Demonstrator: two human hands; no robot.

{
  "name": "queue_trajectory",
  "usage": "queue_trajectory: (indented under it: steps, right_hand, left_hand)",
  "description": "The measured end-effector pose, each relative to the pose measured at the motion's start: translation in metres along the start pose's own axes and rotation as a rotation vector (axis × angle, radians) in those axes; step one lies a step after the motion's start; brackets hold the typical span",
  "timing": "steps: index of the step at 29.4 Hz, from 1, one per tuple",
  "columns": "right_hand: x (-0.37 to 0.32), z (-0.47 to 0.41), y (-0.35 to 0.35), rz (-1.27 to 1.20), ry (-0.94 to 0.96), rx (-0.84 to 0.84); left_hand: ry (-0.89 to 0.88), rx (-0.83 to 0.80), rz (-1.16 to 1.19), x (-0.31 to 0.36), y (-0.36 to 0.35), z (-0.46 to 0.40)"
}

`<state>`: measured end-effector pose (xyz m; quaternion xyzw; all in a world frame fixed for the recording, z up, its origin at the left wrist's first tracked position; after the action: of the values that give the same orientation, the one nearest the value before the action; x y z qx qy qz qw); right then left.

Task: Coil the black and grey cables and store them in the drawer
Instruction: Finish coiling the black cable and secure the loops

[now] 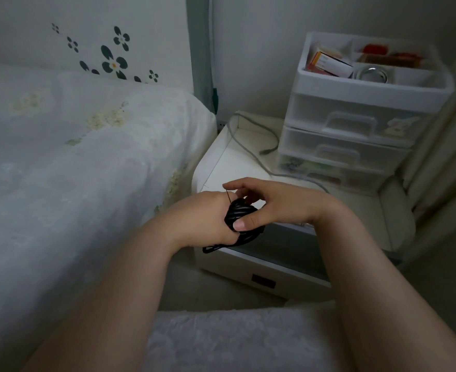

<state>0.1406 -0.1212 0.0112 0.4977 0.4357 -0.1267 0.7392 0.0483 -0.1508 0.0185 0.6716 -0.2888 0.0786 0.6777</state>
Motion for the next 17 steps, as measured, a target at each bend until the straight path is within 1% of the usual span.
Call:
queue_trajectory:
  steps: [2,6,9,12,15,17]
  right_hand:
    - [0.0,0.0,-0.002,-0.01,-0.004,-0.025]
    - [-0.003,-0.001,0.0,-0.053,0.028,0.023]
    - [-0.003,-0.001,0.002,-0.132,0.045,0.067]
    - [-0.008,0.0,0.009,-0.261,0.066,0.18]
    - [-0.018,-0.001,0.015,-0.249,0.159,0.324]
    - [-0.022,-0.002,0.015,-0.32,0.181,0.383]
  left_hand:
    - [-0.001,-0.002,-0.003,-0.002,-0.002,-0.001]
    - [0.025,0.015,0.057,-0.006,-0.001,-0.004]
    - [0.029,0.036,0.072,-0.004,0.001,-0.006]
    - [0.054,0.079,0.17,-0.006,0.008,-0.01]
    - [0.069,0.076,0.237,-0.009,0.01,-0.013]
    - [0.095,0.076,0.274,-0.014,0.009,-0.015]
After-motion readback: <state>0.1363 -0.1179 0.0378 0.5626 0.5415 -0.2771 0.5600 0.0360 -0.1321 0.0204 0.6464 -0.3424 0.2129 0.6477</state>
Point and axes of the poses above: each hand's wrist, its own z-axis away from the middle knuckle, its own y-axis out of the back of the hand, x = y × z, the point moved 8 cm from there along -z, towards the middle knuckle, and after that the axes turned 15 degrees about x, right-handed, at the moved point
